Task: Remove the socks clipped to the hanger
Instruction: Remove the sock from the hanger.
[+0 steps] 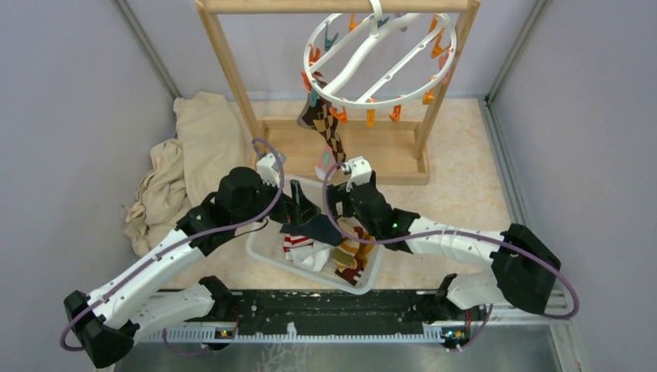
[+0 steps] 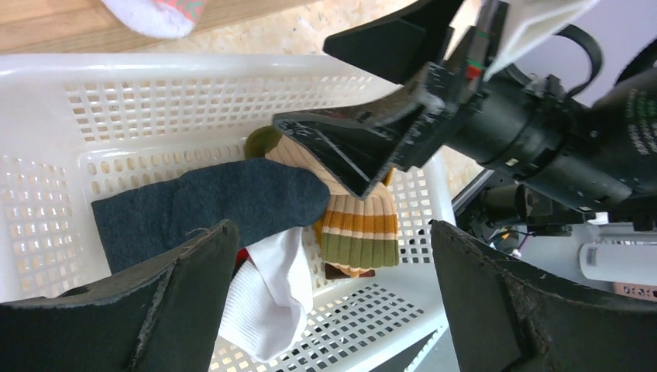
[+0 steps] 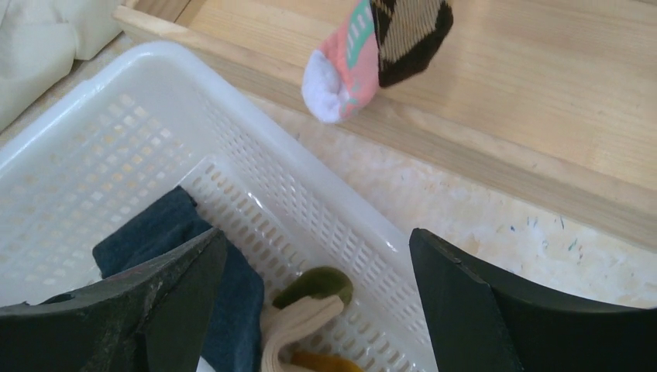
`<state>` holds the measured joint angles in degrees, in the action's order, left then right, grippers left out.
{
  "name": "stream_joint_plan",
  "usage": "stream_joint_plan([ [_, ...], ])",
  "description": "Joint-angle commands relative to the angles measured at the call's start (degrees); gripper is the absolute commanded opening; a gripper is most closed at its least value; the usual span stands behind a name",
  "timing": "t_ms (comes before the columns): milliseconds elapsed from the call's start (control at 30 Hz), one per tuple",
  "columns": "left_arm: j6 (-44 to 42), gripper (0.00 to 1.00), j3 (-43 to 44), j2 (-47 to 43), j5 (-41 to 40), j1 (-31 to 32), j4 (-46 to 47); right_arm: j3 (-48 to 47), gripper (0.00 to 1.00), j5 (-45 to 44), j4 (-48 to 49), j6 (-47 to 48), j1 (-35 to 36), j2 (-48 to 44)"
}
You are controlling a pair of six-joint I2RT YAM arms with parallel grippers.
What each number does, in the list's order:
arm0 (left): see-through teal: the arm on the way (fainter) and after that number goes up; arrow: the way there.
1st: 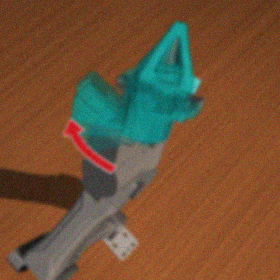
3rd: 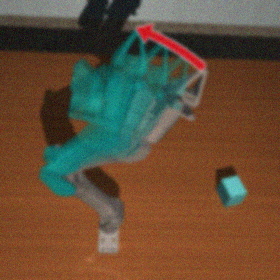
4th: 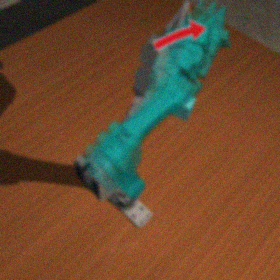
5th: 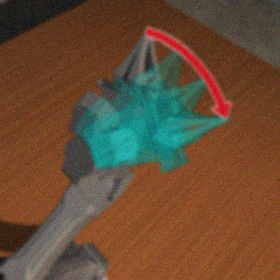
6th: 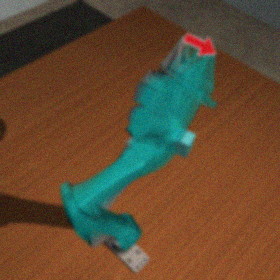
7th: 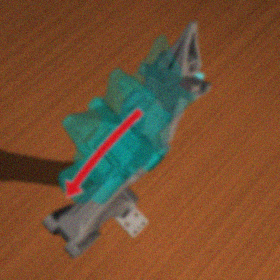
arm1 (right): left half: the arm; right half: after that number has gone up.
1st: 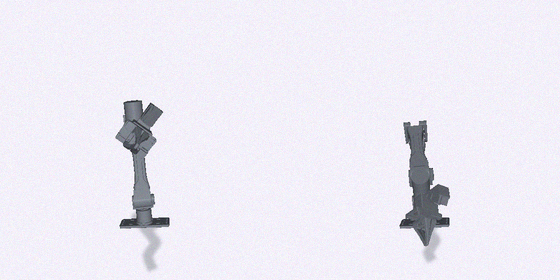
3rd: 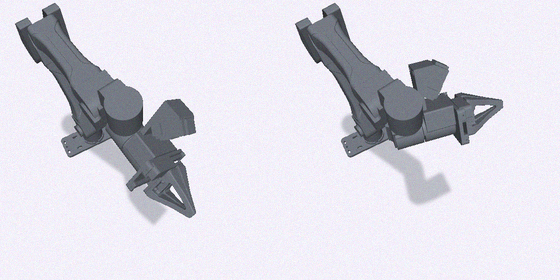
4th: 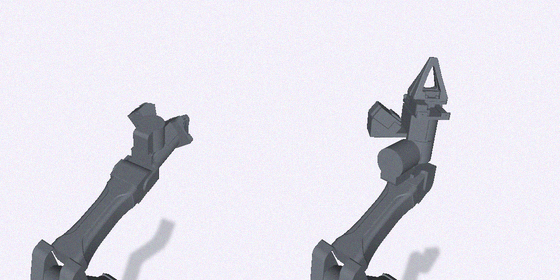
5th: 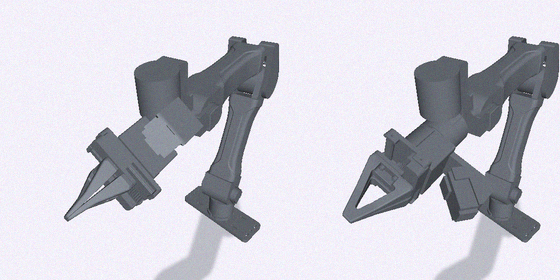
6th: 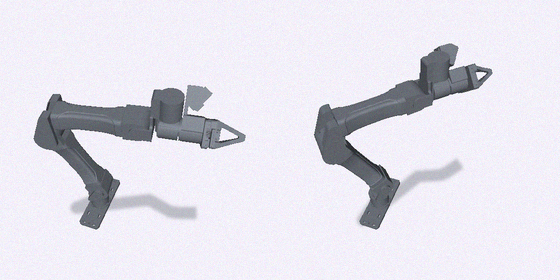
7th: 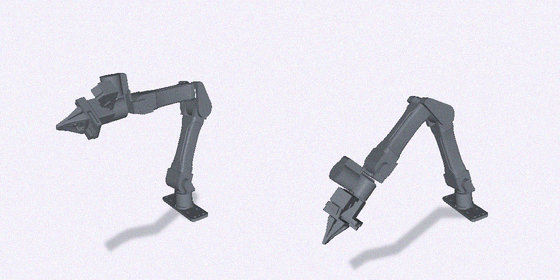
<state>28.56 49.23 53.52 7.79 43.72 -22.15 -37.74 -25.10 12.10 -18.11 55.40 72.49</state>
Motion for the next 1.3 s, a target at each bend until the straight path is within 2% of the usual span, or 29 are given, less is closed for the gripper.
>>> stream_joint_plan([
  [0, 1.1, 0.99, -0.6, -2.4, -2.4, -0.2, 1.6, -10.2, 0.89, -1.4, -3.4, 2.6, 0.2, 4.2],
  [67, 1.8, 0.99, -0.4, -1.7, -3.4, -0.2, 3.5, -13.7, 0.89, -1.1, -9.7, 2.0, 0.2, 6.3],
  [133, 2.1, 0.99, -0.6, -0.5, -4.2, -0.2, 5.7, -14.2, 0.89, -1.0, -12.0, 0.0, 0.1, 6.8],
  [300, 0.9, 0.99, 3.2, 5.2, -7.0, -0.2, 6.2, -10.3, 0.88, -1.0, -10.7, -1.5, -0.8, 3.0],
  [433, -0.6, 0.99, 10.9, 11.6, -13.1, -0.2, 0.1, -10.6, 0.87, 5.8, -8.0, -1.5, -5.9, 0.4],
  [600, 2.4, 0.99, 13.6, 15.2, -14.9, -1.2, 1.9, -14.1, 0.88, 6.8, -7.1, 4.3, -7.8, 2.7],
  [700, 4.4, 0.99, 15.2, 18.4, -14.8, -1.3, 1.4, -14.4, 0.89, 11.7, -5.0, 3.6, -11.5, 4.2],
  [800, 7.0, 0.99, 13.8, 19.6, -13.0, -1.3, 2.1, -12.0, 0.88, 16.7, 1.0, 1.4, -14.2, 4.7],
  [933, 9.6, 0.99, 9.4, 17.6, -12.8, -1.3, 3.7, -10.1, 0.88, 17.7, 6.9, 1.3, -14.3, 7.2],
  [1267, 9.7, 0.99, 7.0, 14.9, -14.2, -1.3, 1.7, -4.0, 0.85, 24.9, 27.4, -5.8, -20.7, 12.0],
])
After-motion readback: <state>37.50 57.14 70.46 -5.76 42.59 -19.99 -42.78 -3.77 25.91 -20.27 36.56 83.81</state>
